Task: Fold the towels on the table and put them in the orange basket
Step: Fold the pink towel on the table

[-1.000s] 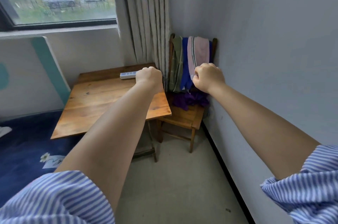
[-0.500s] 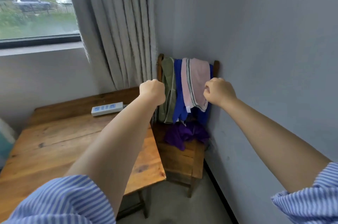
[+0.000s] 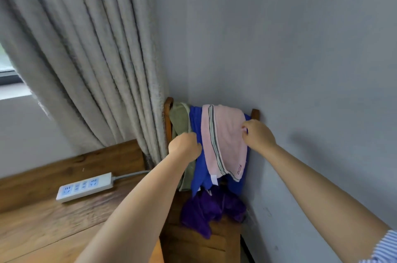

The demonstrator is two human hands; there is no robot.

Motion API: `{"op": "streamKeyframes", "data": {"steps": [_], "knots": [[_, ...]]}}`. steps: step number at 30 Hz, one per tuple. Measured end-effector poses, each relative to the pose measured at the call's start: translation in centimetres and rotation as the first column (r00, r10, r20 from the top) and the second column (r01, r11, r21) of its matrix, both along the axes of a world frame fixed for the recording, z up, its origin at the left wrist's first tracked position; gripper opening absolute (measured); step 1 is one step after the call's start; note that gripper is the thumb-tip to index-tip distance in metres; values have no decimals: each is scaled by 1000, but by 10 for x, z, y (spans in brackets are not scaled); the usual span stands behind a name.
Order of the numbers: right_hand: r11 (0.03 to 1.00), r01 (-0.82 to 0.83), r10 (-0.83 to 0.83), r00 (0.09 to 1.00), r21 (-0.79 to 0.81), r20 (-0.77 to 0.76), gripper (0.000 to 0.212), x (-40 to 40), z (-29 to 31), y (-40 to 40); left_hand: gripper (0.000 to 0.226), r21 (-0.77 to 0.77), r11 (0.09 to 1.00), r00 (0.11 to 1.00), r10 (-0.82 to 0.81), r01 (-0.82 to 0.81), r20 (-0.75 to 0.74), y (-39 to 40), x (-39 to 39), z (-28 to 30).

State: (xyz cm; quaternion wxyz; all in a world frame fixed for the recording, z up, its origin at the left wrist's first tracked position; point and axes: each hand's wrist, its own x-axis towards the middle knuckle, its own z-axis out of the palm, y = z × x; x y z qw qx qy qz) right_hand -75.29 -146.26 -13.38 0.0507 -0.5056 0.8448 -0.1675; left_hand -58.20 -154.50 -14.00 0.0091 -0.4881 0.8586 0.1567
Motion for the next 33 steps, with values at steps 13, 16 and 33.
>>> {"op": "streamKeyframes", "data": {"steps": [13,16,33], "knots": [[992,121,-122,974,17,192,37,-82,-39,-108,42,178,927,899,367,-331,-241,-91,-115,-33],[988,143,-150,967,52,204,37,-84,-42,-114,39,200,898,860,435,-392,-268,-100,-121,-40],[917,213,-83,929,-338,360,17,-82,-28,-102,25,-6,926,769,309,-377,-559,-86,-108,5]]}}
